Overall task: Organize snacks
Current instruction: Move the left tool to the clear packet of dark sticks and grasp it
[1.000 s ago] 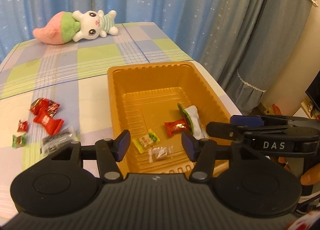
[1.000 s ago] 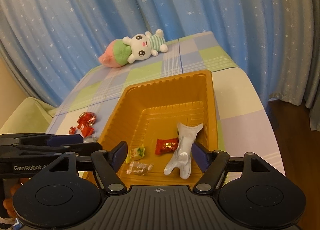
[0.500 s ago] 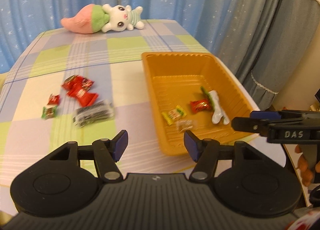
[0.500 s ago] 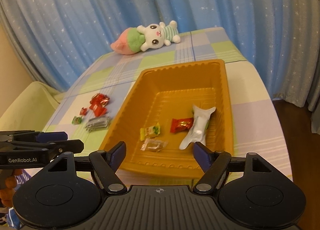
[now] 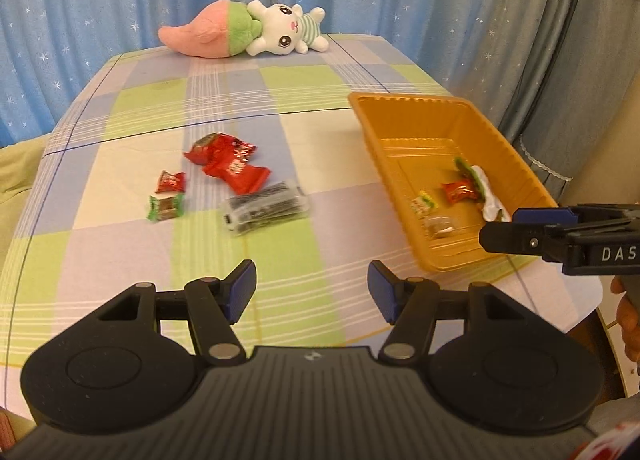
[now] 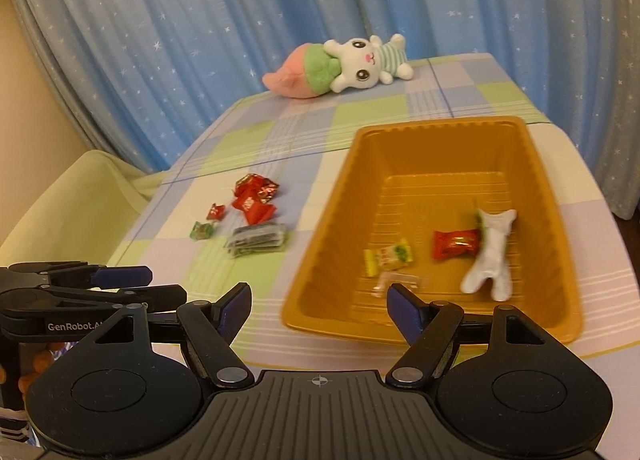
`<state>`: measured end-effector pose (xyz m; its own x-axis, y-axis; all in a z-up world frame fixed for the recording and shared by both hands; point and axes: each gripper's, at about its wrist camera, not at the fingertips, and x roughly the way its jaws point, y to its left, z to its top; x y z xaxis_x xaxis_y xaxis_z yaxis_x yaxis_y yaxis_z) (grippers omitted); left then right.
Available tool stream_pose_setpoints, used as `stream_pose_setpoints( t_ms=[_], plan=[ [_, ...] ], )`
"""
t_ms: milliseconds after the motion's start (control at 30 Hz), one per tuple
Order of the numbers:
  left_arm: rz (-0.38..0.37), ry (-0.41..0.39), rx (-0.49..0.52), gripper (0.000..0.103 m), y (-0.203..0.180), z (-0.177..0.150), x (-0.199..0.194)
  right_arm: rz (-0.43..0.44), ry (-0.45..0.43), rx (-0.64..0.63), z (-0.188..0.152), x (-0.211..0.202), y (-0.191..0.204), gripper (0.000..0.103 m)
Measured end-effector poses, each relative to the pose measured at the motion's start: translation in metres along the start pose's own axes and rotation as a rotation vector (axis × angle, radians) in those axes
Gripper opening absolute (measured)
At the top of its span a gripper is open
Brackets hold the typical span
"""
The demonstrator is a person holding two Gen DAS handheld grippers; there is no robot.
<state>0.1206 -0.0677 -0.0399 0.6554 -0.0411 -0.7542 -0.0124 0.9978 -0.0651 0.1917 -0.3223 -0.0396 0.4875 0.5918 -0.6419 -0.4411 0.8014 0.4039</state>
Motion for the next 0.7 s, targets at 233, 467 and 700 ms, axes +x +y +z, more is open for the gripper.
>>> stream_pose_setpoints(
  t_ms=[233,467,700],
  plan=[
    [-0.016,0.008,0.036,0.059,0.031,0.003,0.014,-0.040,-0.006,0.044,0.003,0.017,0.015,0.075],
    [-0.054,0.022,0.113,0.059,0.049,0.011,0.044,-0.108,-0.017,0.133,0.010,0.030,0.009,0.075],
    [-0.078,0.033,0.199,0.059,0.058,0.027,0.087,-0.185,-0.029,0.198,0.016,0.037,-0.004,0.075]
  ],
)
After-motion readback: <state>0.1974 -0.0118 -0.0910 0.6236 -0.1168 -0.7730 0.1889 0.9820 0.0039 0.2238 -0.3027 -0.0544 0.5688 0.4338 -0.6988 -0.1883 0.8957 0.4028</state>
